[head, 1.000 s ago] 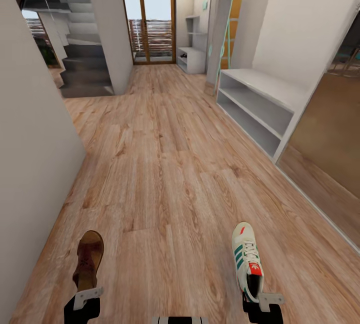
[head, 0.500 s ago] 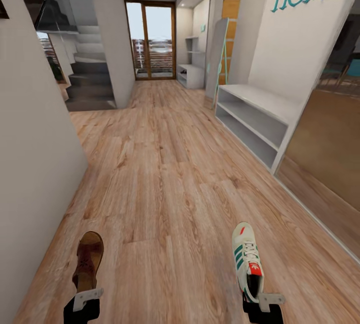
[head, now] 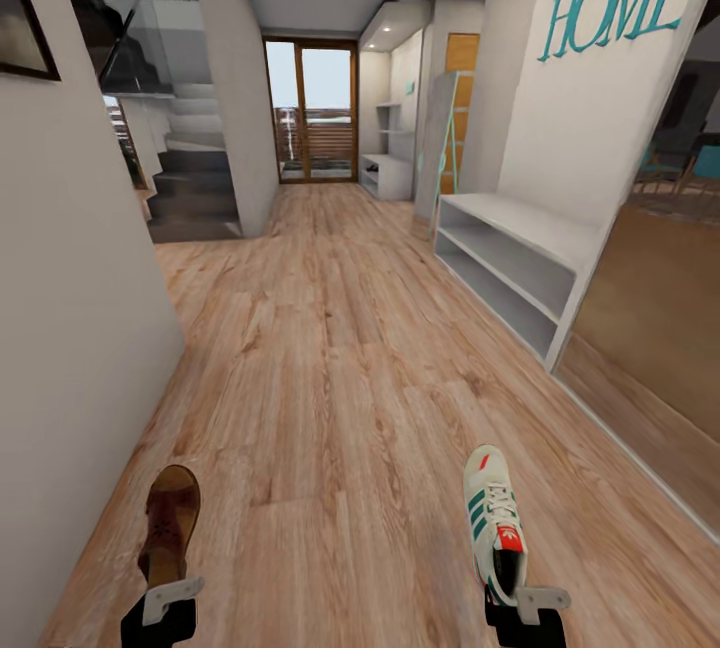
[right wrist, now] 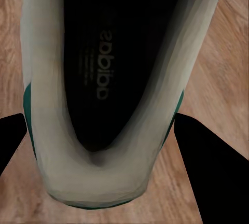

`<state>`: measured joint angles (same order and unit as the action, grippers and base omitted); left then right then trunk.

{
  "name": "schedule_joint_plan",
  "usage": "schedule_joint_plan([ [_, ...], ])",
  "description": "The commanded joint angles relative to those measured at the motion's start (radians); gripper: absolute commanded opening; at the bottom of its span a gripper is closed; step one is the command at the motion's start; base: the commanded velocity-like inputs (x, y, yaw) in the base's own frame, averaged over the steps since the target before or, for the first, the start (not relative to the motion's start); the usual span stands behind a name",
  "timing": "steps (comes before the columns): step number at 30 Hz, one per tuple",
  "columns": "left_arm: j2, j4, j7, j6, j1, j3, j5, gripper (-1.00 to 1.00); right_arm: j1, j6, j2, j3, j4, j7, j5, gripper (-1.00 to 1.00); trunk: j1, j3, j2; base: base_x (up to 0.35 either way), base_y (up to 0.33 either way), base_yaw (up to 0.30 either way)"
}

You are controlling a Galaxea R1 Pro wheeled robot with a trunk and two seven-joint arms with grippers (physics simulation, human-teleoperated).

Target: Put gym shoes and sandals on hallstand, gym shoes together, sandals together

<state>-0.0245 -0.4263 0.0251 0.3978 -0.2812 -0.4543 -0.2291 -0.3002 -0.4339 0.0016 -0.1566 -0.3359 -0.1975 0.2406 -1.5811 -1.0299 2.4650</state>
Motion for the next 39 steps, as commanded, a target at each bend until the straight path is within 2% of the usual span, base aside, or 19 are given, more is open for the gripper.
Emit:
schedule_joint_plan([
  [1, 0.001, 0.001, -0.005, 0.004, -0.001, -0.008, -0.015, -1.00, 0.000, -0.002, 0.000, -0.003, 0.001, -0.003, 0.009, -1.00, 0.004, 0.004, -0.007, 0.000, 0.000, 0.169],
  [14, 0.000, 0.020, -0.011, 0.007, 0.000, -0.006, -0.013, -1.00, 0.000, -0.002, 0.004, -0.003, 0.027, -0.002, 0.007, -1.00, 0.054, 0.051, -0.098, 0.000, 0.000, 0.114],
  [22, 0.000, 0.023, -0.011, 0.011, 0.000, -0.005, -0.018, -1.00, 0.000, -0.002, 0.005, -0.003, 0.028, -0.002, 0.006, -1.00, 0.054, 0.051, -0.098, 0.000, 0.000, 0.255],
  [25, 0.000, 0.023, -0.011, 0.031, 0.006, -0.006, -0.013, -1.00, 0.000, -0.003, 0.003, -0.003, 0.028, -0.002, 0.006, -1.00, 0.054, 0.051, -0.098, 0.090, 0.000, 0.276],
  [34, 0.000, 0.023, -0.011, 0.038, 0.008, -0.007, -0.010, -1.00, 0.000, -0.003, 0.003, -0.003, 0.028, -0.002, 0.006, -1.00, 0.054, 0.051, -0.098, 0.299, 0.000, 0.274],
  [39, 0.000, 0.025, -0.011, 0.038, 0.008, -0.007, -0.011, -1.00, 0.000, -0.003, -0.001, -0.004, 0.028, -0.002, 0.008, -1.00, 0.054, 0.051, -0.098, 0.336, 0.000, 0.097],
])
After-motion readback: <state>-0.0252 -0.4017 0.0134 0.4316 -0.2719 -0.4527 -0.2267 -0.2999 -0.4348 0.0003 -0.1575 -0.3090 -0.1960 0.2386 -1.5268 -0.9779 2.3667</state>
